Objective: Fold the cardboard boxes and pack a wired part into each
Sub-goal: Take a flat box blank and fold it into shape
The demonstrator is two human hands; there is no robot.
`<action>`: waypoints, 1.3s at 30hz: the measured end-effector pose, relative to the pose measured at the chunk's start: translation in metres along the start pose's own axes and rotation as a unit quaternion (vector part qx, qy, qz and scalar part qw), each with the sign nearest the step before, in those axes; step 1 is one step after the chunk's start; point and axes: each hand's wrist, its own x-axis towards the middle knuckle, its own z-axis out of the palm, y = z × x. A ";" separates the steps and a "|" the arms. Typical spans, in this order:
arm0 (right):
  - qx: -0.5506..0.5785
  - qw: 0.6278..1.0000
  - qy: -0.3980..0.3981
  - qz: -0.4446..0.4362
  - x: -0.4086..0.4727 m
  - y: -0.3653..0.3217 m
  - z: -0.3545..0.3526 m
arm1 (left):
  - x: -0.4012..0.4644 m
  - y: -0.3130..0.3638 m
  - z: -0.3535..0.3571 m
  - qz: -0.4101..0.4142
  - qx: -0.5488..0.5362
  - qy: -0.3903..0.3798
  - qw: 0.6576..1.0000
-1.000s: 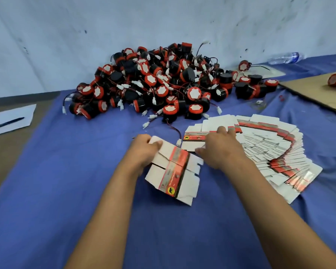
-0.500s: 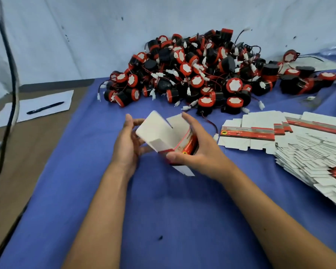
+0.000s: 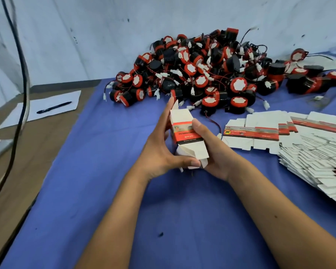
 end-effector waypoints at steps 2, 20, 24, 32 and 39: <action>0.028 1.000 -0.010 0.001 0.001 0.001 -0.003 | 0.000 -0.001 -0.001 0.004 0.033 0.020 0.999; -0.147 0.975 -0.069 -0.151 0.004 0.010 0.001 | 0.008 -0.001 0.012 -0.141 -0.218 0.224 0.939; -0.192 0.968 0.010 -0.163 0.007 0.016 0.005 | 0.007 0.001 0.014 -0.156 -0.235 0.224 0.933; -0.113 0.981 0.055 -0.145 0.007 0.019 0.011 | 0.004 0.004 0.008 -0.094 -0.377 0.083 0.918; -0.251 0.949 0.095 -0.165 0.002 0.031 0.041 | 0.004 0.002 0.019 -0.137 -0.405 0.193 0.883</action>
